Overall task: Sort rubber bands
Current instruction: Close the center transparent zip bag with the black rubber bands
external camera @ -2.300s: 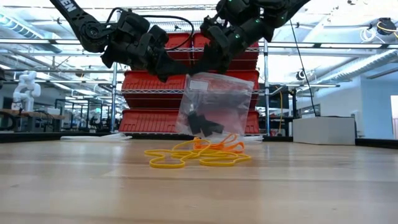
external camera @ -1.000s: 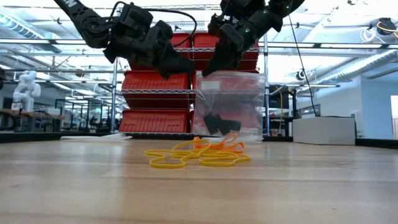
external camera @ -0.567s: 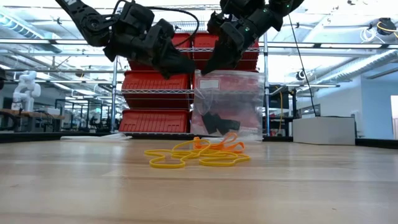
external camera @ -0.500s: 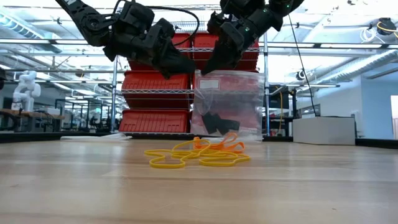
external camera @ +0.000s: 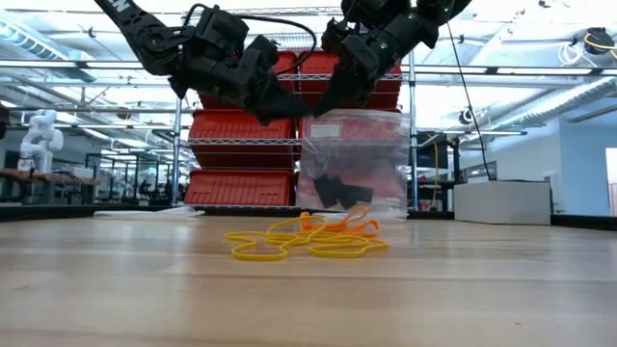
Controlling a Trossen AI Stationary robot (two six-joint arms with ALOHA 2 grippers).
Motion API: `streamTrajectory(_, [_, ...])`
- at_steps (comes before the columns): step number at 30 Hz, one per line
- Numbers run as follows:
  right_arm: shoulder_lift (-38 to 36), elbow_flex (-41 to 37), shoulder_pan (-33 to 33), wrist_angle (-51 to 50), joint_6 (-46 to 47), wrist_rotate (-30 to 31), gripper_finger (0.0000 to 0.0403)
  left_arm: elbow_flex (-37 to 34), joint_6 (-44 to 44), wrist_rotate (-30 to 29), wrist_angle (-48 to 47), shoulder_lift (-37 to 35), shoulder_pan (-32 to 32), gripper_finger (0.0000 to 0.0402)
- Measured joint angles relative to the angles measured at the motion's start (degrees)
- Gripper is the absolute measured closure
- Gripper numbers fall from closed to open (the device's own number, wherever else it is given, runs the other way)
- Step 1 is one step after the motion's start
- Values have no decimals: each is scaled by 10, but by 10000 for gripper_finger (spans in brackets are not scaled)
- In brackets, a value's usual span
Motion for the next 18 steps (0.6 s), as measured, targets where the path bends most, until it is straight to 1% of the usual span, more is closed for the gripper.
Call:
streamTrajectory(2, [0,0,0,-1,-1,-1,392,1,16,0,-5,0,0,357])
streamTrajectory(6, [0,0,0,0,-5,0,392,1,20,-1,-9,0,0,392])
streamTrajectory(12, [0,0,0,-1,-5,1,392,2,47,-15,-16,0,-1,398])
streamTrajectory(18, [-5,0,0,-17,-7,15,392,3,50,-19,-25,0,-1,399])
